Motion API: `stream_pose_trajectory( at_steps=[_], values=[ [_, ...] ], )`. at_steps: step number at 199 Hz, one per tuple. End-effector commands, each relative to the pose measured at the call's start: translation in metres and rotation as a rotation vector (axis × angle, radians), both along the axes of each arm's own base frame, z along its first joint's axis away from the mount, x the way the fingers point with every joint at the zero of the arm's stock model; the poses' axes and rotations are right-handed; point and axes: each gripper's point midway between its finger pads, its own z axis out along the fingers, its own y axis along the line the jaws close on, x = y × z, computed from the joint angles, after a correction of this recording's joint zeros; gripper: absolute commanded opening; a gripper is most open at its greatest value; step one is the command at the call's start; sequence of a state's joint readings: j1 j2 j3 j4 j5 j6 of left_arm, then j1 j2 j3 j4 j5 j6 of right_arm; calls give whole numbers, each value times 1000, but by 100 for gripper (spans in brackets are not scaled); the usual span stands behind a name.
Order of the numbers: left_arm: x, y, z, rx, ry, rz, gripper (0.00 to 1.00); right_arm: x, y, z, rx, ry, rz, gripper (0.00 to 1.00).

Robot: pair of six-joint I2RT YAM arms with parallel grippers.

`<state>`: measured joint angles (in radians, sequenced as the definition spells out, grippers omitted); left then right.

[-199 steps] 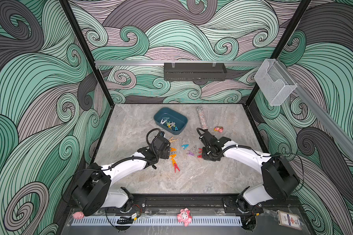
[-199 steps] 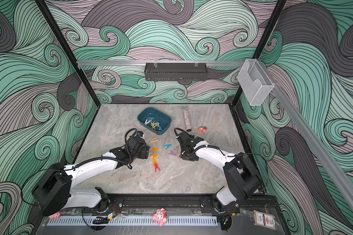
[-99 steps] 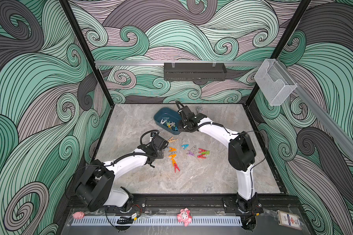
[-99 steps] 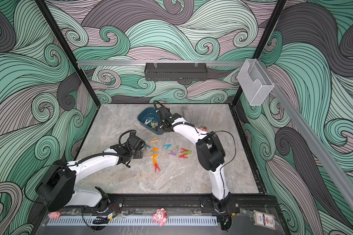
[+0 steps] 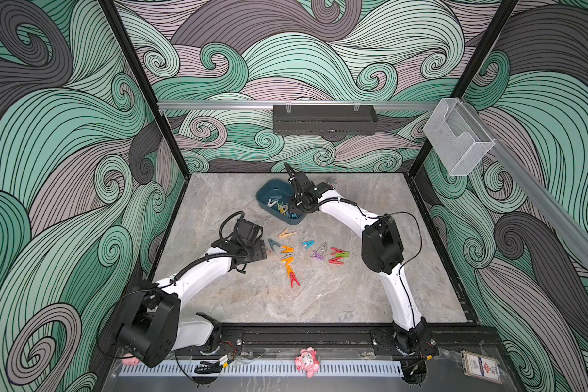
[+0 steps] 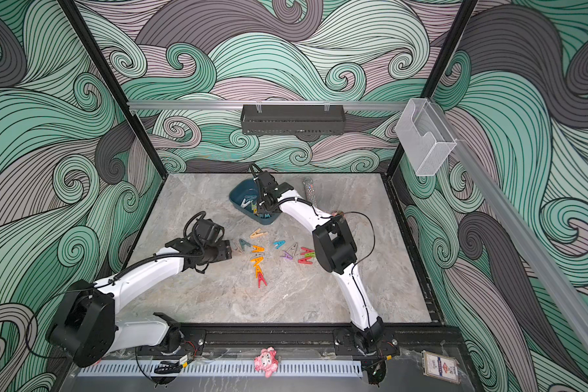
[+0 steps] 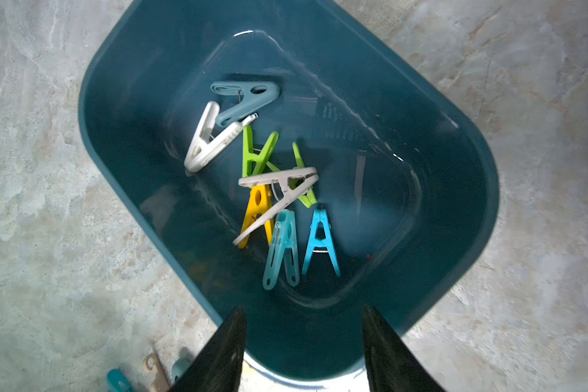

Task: Put the clothespins into the storage box
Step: Place the clothespin in the storage box, then pick up the clothespin from the center of the board.

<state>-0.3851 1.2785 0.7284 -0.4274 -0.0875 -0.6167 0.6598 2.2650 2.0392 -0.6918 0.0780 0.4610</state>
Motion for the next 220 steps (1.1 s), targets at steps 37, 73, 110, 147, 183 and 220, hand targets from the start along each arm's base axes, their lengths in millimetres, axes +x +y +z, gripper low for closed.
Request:
stream_pose_trajectory(
  at_steps=[37,73,110,147,183,220],
  values=[
    [-6,6,2,-120,115,38,71,-59,-44,55,18,-49,-24,57],
    [-1,5,-12,-88,156,31,64,-101,-76,41,18,-8,-92,57],
    [20,-2,-21,-73,148,15,60,-125,-95,34,18,16,-131,57],
    [35,-11,-29,-86,149,24,59,-131,-103,26,-8,26,-141,57],
    [45,-10,-36,-50,154,19,58,-133,-103,21,-8,42,-142,57],
    [59,5,-37,74,140,2,50,-134,-103,19,-10,43,-143,58]
  ],
)
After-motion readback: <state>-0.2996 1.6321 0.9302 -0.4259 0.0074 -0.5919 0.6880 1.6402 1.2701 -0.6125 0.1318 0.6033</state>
